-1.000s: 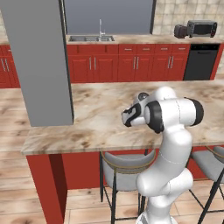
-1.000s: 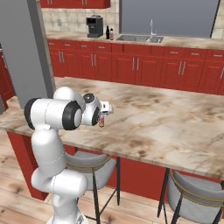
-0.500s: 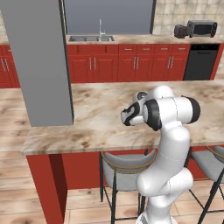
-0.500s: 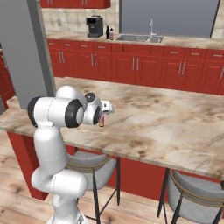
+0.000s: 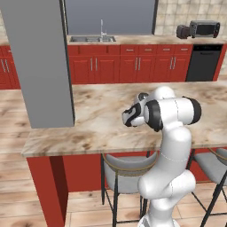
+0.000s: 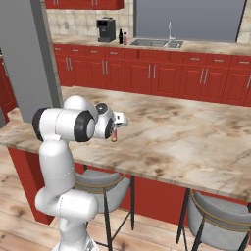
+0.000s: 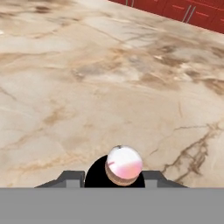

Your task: Place the large bottle from the dining counter next to the other large bottle outside the sink, and place the small bottle from the dining counter next to the other small bottle inside the sink.

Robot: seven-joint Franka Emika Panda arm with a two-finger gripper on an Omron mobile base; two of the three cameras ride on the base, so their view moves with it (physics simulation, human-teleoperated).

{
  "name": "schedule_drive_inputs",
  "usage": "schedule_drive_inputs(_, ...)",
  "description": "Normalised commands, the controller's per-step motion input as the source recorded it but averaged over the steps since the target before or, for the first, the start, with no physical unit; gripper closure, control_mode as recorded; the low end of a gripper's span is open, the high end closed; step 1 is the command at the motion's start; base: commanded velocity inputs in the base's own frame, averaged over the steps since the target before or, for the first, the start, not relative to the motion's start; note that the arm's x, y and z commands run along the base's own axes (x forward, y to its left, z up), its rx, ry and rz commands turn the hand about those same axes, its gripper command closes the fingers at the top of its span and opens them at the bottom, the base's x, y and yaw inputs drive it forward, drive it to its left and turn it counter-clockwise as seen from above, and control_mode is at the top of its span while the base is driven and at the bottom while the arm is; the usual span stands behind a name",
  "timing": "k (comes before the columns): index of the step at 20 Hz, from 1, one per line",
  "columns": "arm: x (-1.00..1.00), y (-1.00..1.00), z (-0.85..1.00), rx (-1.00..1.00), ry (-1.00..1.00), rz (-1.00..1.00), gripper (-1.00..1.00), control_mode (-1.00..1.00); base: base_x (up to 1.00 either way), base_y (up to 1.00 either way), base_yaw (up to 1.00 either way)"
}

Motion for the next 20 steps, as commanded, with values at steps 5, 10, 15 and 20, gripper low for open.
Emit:
schedule_drive_inputs(5, -0.02, -0.02, 0.0, 0.0, -0.04, 0.0, 1.0, -1.0, 0.0, 0.0, 0.0)
schedule_drive_inputs(10, -0.14, 0.0, 0.11, 0.0, -0.08, 0.0, 1.0, -1.0, 0.0, 0.0, 0.0)
schedule_drive_inputs(15, -0.17, 0.0, 0.21, 0.02, -0.08, 0.0, 1.0, -1.0, 0.0, 0.0, 0.0)
schedule_drive_inputs(20, -0.12, 0.0, 0.22, 0.03, -0.03, 0.0, 1.0, -1.0, 0.0, 0.0, 0.0)
